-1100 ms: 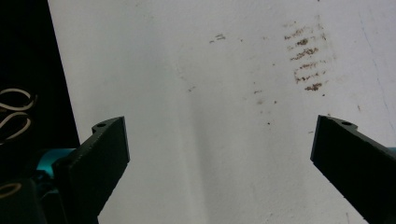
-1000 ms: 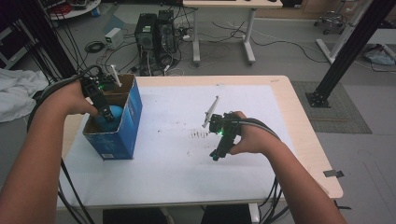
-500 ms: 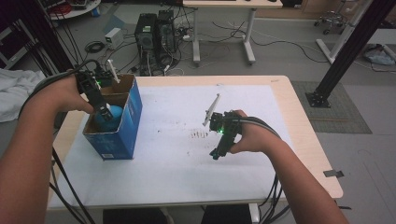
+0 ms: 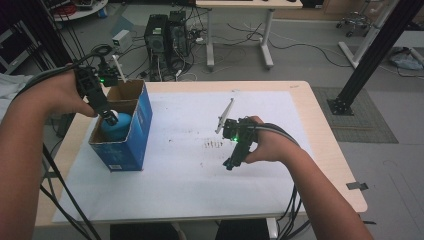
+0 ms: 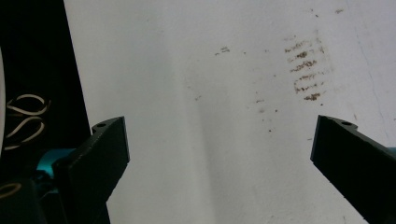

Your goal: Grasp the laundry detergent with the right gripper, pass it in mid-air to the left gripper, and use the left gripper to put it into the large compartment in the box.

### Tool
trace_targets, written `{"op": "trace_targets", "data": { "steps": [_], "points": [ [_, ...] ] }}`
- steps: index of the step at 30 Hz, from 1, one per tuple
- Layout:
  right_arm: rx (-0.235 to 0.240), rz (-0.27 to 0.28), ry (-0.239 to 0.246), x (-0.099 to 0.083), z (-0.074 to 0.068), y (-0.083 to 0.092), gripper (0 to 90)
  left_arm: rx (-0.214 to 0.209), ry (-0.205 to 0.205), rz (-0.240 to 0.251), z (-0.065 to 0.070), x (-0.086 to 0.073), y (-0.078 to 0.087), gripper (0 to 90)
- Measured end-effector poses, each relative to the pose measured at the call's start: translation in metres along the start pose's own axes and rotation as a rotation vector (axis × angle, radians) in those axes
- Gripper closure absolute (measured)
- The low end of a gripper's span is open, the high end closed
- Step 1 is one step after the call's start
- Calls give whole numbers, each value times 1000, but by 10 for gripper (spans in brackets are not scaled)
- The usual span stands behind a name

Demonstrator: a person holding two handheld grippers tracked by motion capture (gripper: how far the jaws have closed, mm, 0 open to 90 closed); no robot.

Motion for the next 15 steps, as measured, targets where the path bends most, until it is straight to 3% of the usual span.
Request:
{"op": "trace_targets", "data": {
  "steps": [5,12,15],
  "points": [
    [-8,-11,-7,2,-1,4,36,-17,-84,3,10,15,3,98],
    [-11,-16,15,7,-1,7,36,-27,-201,3,24,42,-5,87],
    [-17,-29,1,7,0,9,36,-37,-236,7,31,53,-10,79]
  ]
}}
Point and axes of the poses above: each handheld gripper's, and its own axes: y roughly backward along the jaws, x roughly out of its top, z roughly to its right, the point moved 7 cm from there along -y, roughly forward along the jaws, and after that the axes turned 14 degrees about -y, right-handed, at the moved point
